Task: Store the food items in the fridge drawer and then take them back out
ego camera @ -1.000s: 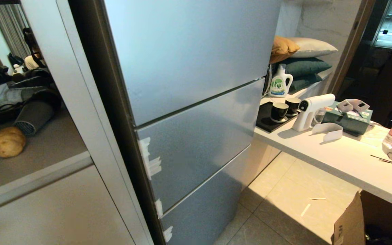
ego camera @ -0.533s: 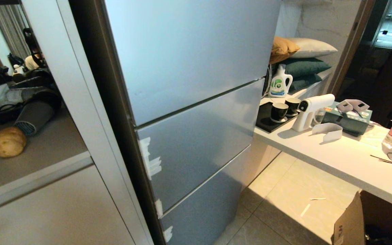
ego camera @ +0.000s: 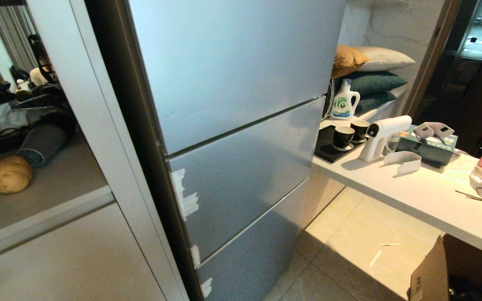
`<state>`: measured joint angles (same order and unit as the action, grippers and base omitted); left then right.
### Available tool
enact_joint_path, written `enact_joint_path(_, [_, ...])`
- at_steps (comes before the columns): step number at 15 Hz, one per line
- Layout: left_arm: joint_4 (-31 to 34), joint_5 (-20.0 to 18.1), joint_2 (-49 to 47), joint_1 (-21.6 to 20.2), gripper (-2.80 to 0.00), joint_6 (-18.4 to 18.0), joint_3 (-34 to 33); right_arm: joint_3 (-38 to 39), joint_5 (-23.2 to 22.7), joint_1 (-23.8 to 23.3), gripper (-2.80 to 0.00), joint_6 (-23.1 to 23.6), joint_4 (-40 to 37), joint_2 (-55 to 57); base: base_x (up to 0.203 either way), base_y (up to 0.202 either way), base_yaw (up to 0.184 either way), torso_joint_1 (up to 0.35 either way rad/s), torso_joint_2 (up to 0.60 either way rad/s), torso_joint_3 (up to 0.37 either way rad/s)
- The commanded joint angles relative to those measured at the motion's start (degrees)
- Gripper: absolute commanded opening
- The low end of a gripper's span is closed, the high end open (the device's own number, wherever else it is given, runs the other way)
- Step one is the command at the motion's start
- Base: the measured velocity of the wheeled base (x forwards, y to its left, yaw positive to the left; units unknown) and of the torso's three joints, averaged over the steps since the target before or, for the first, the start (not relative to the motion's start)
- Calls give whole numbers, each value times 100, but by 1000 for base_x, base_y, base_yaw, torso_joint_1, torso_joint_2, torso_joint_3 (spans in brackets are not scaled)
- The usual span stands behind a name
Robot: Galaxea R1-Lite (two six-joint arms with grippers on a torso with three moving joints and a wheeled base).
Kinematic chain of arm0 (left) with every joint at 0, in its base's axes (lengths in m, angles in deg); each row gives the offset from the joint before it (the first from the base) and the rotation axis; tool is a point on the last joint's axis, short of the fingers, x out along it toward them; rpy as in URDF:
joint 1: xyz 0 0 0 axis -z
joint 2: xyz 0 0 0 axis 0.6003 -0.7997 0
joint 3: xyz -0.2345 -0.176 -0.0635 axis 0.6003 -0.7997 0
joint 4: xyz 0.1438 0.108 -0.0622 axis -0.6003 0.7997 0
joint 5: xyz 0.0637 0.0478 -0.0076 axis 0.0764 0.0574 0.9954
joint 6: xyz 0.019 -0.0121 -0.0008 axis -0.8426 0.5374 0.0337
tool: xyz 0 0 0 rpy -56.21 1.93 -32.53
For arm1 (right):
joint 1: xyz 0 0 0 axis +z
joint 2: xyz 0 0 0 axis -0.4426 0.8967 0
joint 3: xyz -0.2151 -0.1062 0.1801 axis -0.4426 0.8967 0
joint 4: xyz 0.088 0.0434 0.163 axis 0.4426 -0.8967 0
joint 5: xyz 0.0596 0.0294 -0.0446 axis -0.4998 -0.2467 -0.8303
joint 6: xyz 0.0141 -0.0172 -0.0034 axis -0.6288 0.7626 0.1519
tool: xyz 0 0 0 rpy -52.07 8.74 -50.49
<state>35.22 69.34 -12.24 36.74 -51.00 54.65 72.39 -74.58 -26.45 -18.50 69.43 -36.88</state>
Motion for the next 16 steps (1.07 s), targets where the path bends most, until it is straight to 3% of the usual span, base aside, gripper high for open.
enact_joint_path(1, [-3, 0, 2, -2, -280, 1, -62, 1, 22, 1, -280, -75, -15, -2, 0, 0, 0, 0, 0, 0])
enact_joint_path(16, [-3, 0, 2, -2, -280, 1, -62, 1, 66, 1, -280, -257, -6, -2, 0, 0, 0, 0, 0, 0])
